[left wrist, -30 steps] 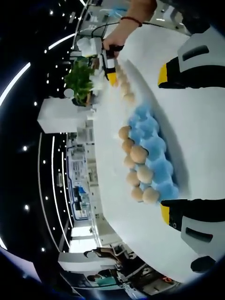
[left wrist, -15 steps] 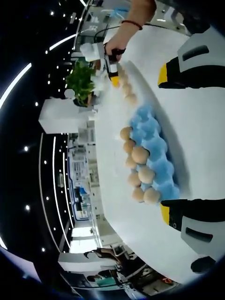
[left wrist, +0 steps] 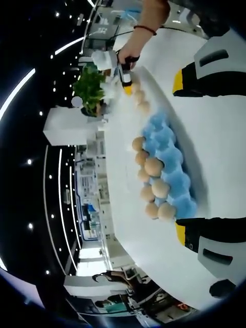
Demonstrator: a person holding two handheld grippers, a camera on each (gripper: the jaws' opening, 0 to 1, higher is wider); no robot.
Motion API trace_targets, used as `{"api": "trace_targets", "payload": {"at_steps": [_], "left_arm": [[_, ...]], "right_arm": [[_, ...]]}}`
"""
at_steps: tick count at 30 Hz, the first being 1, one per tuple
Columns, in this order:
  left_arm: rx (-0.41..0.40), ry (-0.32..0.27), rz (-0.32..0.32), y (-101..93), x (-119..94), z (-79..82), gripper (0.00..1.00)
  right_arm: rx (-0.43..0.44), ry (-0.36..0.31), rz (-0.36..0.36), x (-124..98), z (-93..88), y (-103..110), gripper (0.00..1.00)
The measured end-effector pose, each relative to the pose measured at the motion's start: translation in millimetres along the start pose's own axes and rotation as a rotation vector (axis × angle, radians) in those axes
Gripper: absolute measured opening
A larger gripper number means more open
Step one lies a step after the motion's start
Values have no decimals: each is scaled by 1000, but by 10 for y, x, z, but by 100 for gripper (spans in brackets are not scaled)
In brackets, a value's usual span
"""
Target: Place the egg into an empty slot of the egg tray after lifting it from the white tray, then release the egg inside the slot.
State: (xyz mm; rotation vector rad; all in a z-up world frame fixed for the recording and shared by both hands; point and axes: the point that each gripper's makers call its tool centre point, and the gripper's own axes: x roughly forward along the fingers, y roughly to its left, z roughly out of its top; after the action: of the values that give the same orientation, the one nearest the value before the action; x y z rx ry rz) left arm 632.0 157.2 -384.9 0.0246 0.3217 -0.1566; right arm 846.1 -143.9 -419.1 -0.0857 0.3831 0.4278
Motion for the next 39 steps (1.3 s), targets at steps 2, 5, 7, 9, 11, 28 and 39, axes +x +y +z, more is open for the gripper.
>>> {"api": "trace_targets", "payload": {"at_steps": [2, 5, 7, 9, 11, 28, 39], "left_arm": [[3, -4, -2, -2, -6, 6, 100], [-6, -24, -17, -27, -17, 43, 100], [-10, -27, -26, -38, -19, 44, 100], [-9, -19, -26, -44, -18, 29, 100], [-7, -8, -21, -40, -19, 5, 100], [-23, -5, -7, -6, -38, -9, 100], [-29, -3, 2, 10, -50, -24, 100]], "right_arm": [[1, -10, -4, 9, 10, -11, 30], [18, -23, -8, -16, 20, -36, 27], [21, -19, -2, -15, 18, -25, 26], [22, -19, -6, -29, 19, -9, 26], [28, -17, -9, -17, 21, -21, 26], [73, -62, 28, -80, 86, -44, 26], [124, -114, 49, -175, 147, -42, 26]]}}
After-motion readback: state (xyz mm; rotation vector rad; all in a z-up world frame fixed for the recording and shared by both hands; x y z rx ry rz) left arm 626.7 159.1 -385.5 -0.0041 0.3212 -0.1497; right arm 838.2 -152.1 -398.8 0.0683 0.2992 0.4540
